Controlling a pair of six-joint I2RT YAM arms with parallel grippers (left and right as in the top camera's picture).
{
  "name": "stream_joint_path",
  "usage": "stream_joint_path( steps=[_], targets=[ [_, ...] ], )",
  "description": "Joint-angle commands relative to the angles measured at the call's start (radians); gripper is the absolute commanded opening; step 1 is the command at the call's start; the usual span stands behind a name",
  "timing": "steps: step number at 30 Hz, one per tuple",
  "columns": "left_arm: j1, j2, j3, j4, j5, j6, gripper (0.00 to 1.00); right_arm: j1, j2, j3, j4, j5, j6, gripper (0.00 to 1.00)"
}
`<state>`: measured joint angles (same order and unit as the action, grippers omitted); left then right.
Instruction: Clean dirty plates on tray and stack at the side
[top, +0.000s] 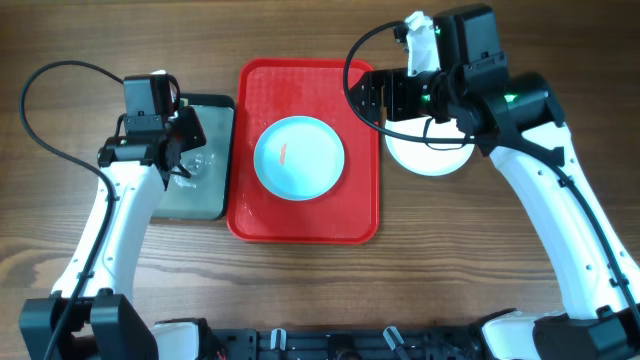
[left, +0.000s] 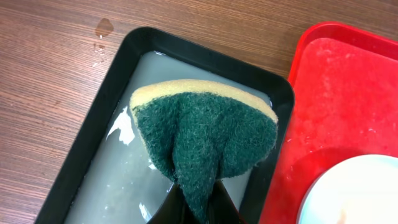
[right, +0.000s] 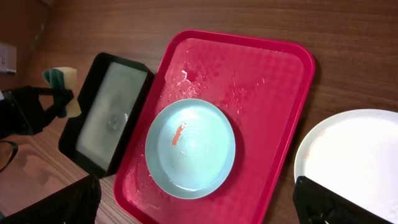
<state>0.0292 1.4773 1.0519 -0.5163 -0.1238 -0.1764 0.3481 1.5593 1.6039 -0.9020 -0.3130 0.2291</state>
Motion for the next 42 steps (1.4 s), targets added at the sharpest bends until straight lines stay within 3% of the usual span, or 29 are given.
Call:
stream_joint_path(
  steps=[1,15,17,19,22,26,27,32,33,36,42],
  targets=[
    [0.001,-0.020,0.006,0.002,-0.027,0.015,0.04,0.001,-0.011,0.019,0.000,0.008,-0.016,1.00],
    [0.001,-0.004,0.005,-0.024,-0.025,0.013,0.04,0.002,-0.005,-0.044,-0.038,0.005,0.016,0.98],
    [0.001,-0.003,0.005,-0.025,-0.023,0.013,0.04,0.002,-0.005,-0.079,-0.024,0.005,0.039,0.90],
    [0.001,-0.003,0.005,-0.025,-0.023,0.012,0.04,0.004,-0.004,-0.149,0.025,0.005,0.057,0.73],
    [0.001,-0.003,0.005,-0.025,-0.023,0.012,0.04,0.022,-0.003,-0.233,0.115,-0.003,0.073,0.61],
    [0.001,-0.003,0.005,-0.025,-0.023,0.012,0.04,0.074,-0.003,-0.338,0.255,0.000,0.117,0.23],
    [0.001,-0.003,0.005,-0.025,-0.023,0.012,0.04,0.092,-0.003,-0.369,0.301,0.006,0.134,0.18],
    [0.001,-0.003,0.005,-0.026,-0.023,0.012,0.04,0.151,0.025,-0.453,0.446,0.041,0.149,0.19],
    [0.001,-0.003,0.005,-0.026,-0.023,0.012,0.04,0.159,0.039,-0.457,0.460,0.053,0.149,0.25],
    [0.001,-0.003,0.005,-0.026,-0.023,0.012,0.04,0.175,0.087,-0.460,0.492,0.085,0.175,0.56],
    [0.001,-0.003,-0.008,-0.027,-0.023,0.012,0.04,0.176,0.172,-0.460,0.532,0.117,0.235,0.56]
  ],
)
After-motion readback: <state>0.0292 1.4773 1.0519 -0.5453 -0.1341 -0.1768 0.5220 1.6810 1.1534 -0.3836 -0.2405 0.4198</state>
